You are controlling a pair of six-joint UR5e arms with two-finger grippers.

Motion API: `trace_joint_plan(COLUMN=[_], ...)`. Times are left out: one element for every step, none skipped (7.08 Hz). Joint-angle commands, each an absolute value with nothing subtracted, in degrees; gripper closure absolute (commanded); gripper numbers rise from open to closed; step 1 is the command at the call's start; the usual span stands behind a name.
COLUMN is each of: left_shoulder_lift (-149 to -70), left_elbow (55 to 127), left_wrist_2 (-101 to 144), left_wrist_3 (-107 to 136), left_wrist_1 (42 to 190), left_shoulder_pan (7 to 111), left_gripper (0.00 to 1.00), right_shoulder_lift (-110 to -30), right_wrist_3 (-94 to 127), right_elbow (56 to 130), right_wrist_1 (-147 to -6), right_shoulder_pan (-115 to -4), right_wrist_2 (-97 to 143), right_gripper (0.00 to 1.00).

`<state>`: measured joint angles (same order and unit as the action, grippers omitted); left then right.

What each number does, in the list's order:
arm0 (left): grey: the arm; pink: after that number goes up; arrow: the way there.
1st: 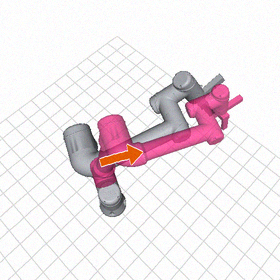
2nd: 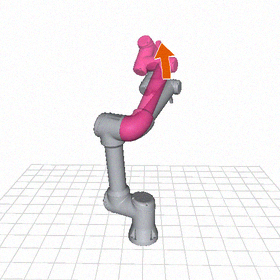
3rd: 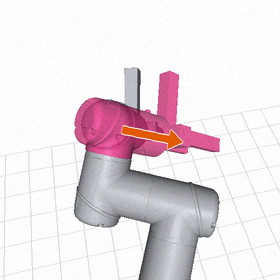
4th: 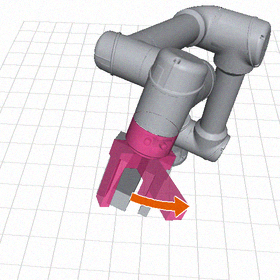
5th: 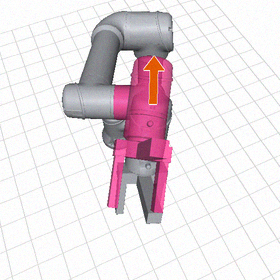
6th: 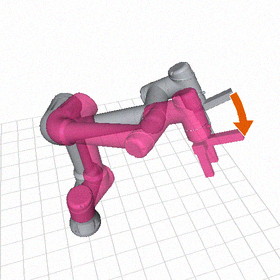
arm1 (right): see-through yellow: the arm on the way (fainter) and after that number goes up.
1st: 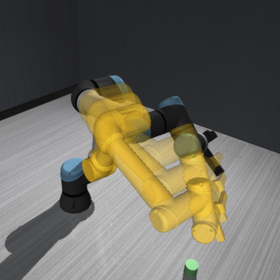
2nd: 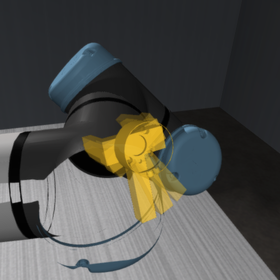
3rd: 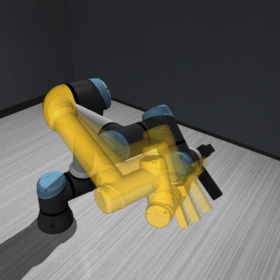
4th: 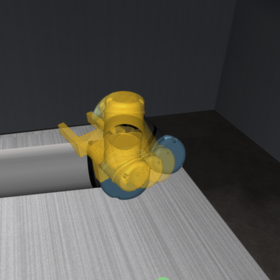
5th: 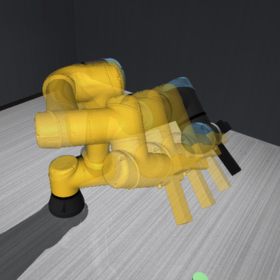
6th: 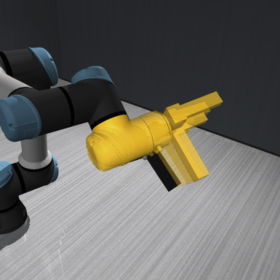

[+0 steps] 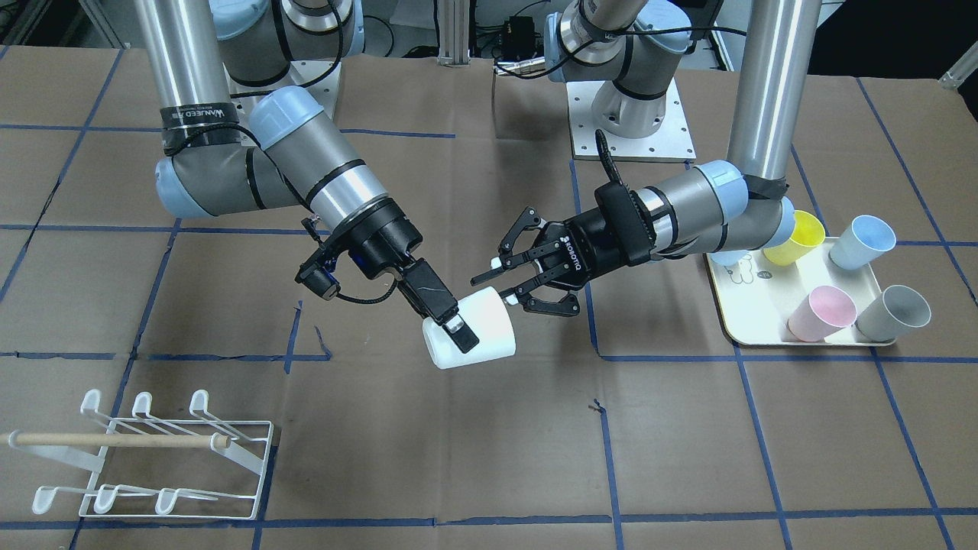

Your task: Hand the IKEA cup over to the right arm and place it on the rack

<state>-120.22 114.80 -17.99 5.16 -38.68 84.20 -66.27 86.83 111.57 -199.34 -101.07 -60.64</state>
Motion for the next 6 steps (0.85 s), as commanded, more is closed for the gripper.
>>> trace_joint_plan(left_shoulder_lift=[-120.15, -119.97, -119.88, -119.88, -120.06, -120.15], left_elbow=[114.7, 114.96, 115.31, 115.66, 115.58, 114.97], left_wrist_2=[-18.1, -19.32, -19.51, -17.77, -13.23, -12.92], left_wrist_3=[5.36, 5.36, 5.27, 5.27, 5.27, 5.27], left_wrist_1=[-38.67, -38.93, -39.11, -39.29, -39.2, -38.85], left_shoulder_pan=[84.11, 83.5, 82.19, 77.74, 73.43, 72.26], left_gripper=[0.11, 0.06, 0.04, 0.04, 0.04, 0.04], right_shoulder_lift=[-66.27, -66.27, -66.27, -66.27, -66.36, -66.36], right_wrist_3=[86.84, 86.84, 86.31, 86.05, 85.7, 81.34], right_elbow=[111.53, 111.53, 111.27, 110.49, 110.22, 110.56], right_wrist_1=[-199.34, -199.34, -199.34, -199.25, -199.16, -198.99], right_shoulder_pan=[-101.07, -101.07, -101.07, -100.55, -99.68, -97.14], right_wrist_2=[-60.56, -60.56, -60.64, -60.64, -60.47, -60.38], right_gripper=[0.41, 0.41, 0.44, 0.45, 0.46, 0.48])
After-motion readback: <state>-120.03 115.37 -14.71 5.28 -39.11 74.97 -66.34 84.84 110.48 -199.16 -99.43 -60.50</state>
